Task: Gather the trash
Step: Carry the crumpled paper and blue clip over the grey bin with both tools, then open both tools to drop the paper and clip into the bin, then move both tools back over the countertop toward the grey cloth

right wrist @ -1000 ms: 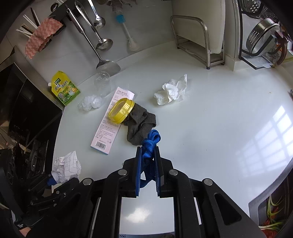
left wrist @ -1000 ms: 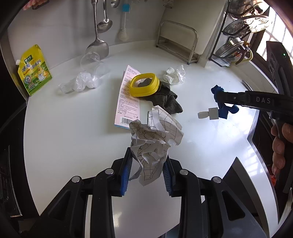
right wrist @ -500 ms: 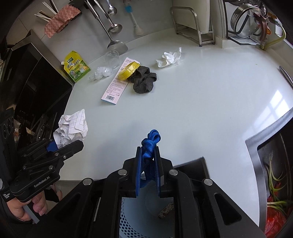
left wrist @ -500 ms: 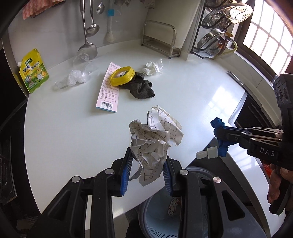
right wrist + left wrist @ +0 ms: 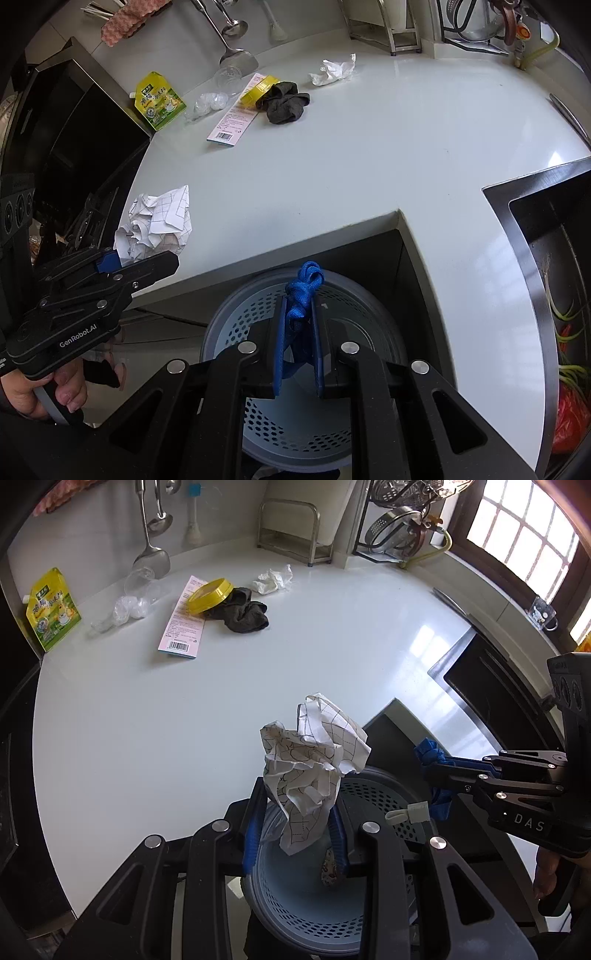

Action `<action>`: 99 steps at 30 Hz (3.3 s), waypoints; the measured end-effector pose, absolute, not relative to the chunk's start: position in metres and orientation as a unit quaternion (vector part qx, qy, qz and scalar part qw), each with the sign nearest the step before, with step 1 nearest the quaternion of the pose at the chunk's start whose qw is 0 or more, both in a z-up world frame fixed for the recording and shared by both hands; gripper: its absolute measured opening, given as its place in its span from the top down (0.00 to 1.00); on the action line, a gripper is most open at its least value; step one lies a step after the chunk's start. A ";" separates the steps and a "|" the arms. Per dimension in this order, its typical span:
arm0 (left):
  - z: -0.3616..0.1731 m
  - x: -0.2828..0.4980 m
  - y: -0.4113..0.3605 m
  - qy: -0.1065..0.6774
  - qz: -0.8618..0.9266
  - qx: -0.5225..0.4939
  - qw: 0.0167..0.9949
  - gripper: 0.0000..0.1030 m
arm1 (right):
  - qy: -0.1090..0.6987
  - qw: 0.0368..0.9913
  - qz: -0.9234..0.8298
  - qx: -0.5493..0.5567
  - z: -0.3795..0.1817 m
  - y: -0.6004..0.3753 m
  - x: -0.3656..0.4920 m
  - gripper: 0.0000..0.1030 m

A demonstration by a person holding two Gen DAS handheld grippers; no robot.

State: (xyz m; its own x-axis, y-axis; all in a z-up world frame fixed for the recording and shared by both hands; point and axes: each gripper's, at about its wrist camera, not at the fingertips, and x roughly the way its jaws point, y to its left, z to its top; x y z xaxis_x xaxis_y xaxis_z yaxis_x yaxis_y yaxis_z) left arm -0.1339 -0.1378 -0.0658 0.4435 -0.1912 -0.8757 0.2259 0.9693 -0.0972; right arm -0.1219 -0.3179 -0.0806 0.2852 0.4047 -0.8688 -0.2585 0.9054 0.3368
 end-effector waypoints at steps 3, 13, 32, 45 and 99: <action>-0.070 -0.138 -0.145 0.519 -0.133 0.024 0.844 0.70 | 0.568 0.794 0.206 0.067 -0.087 -0.320 -0.129 0.88; -0.094 -0.154 -0.166 0.551 -0.178 0.048 0.814 0.70 | 0.591 0.779 0.202 0.059 -0.111 -0.316 -0.155 0.88; -0.149 -0.160 -0.181 0.615 -0.222 0.094 0.751 0.70 | 0.640 0.747 0.176 0.035 -0.155 -0.311 -0.177 0.88; -0.182 -0.164 -0.189 0.639 -0.240 0.120 0.721 0.70 | 0.673 0.722 0.158 0.027 -0.187 -0.313 -0.181 0.88; -0.169 -0.148 -0.169 0.616 -0.204 0.103 0.754 0.15 | 0.648 0.745 0.157 0.030 -0.171 -0.304 -0.164 0.50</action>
State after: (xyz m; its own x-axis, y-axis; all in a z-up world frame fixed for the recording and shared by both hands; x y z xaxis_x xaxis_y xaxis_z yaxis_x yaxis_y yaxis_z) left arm -0.1484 -0.1685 -0.1687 0.1573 -0.1810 -0.9708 0.4342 0.8956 -0.0967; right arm -0.1643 -0.3044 -0.1708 0.1124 0.2726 -0.9555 -0.1940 0.9492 0.2480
